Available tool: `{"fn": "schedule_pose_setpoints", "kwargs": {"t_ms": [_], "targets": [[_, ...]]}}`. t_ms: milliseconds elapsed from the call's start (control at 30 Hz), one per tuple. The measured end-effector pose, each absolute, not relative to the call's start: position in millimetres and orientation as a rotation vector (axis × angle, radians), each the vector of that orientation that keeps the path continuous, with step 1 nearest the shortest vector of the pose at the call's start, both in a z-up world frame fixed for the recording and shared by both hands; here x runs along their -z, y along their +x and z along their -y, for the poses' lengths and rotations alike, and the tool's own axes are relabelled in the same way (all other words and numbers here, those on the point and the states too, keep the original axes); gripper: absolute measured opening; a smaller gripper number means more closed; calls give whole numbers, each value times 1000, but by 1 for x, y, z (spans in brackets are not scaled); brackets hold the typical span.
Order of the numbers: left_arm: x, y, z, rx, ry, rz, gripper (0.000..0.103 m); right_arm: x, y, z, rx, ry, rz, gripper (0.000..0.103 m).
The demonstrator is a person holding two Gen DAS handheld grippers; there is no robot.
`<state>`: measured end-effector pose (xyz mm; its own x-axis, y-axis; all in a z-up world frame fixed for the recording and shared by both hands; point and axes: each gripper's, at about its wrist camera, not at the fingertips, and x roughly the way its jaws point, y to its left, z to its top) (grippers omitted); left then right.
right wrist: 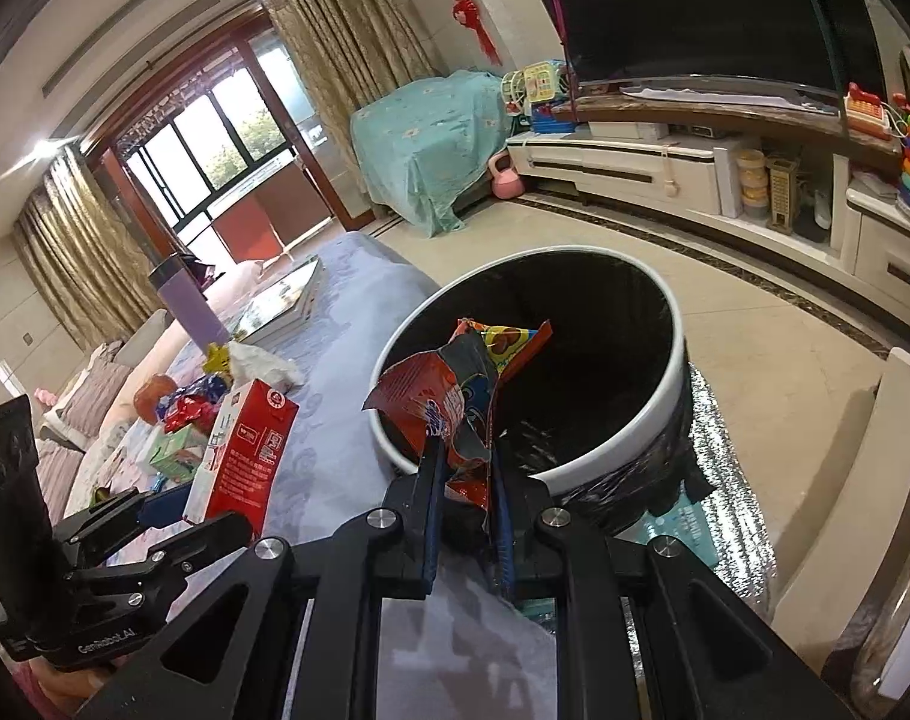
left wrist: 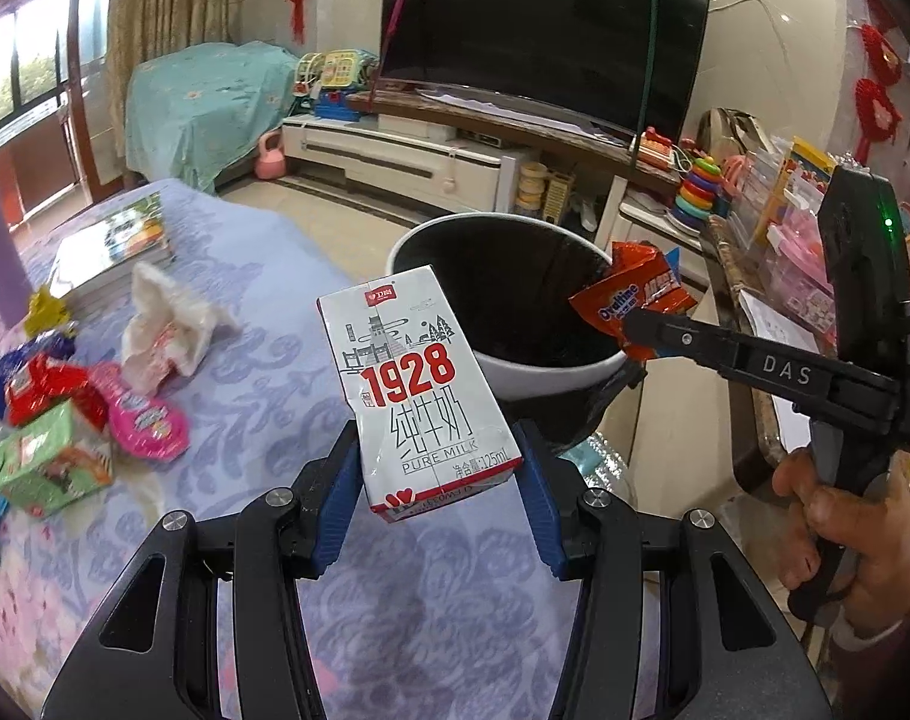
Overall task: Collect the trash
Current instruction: 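Carry the milk carton and snack bag over the bin and release both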
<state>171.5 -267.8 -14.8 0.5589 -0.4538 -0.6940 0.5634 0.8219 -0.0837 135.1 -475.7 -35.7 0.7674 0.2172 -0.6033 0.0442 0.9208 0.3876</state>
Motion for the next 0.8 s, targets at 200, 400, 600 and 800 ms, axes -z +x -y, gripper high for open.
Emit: {"fn": "schedule_pose_setpoints", "kwargs": {"t_ms": [200, 400, 600, 800], "targets": [[13, 186, 288, 623, 165, -772, 49, 34, 144, 490, -82, 400, -699, 15], [9, 203, 305, 646, 173, -775, 49, 33, 157, 499, -74, 386, -711, 15], [7, 220, 320, 667, 173, -797, 49, 32, 168, 505, -68, 369, -725, 15], [8, 229, 336, 673, 215, -800, 49, 32, 178, 515, -61, 370, -743, 18]]}}
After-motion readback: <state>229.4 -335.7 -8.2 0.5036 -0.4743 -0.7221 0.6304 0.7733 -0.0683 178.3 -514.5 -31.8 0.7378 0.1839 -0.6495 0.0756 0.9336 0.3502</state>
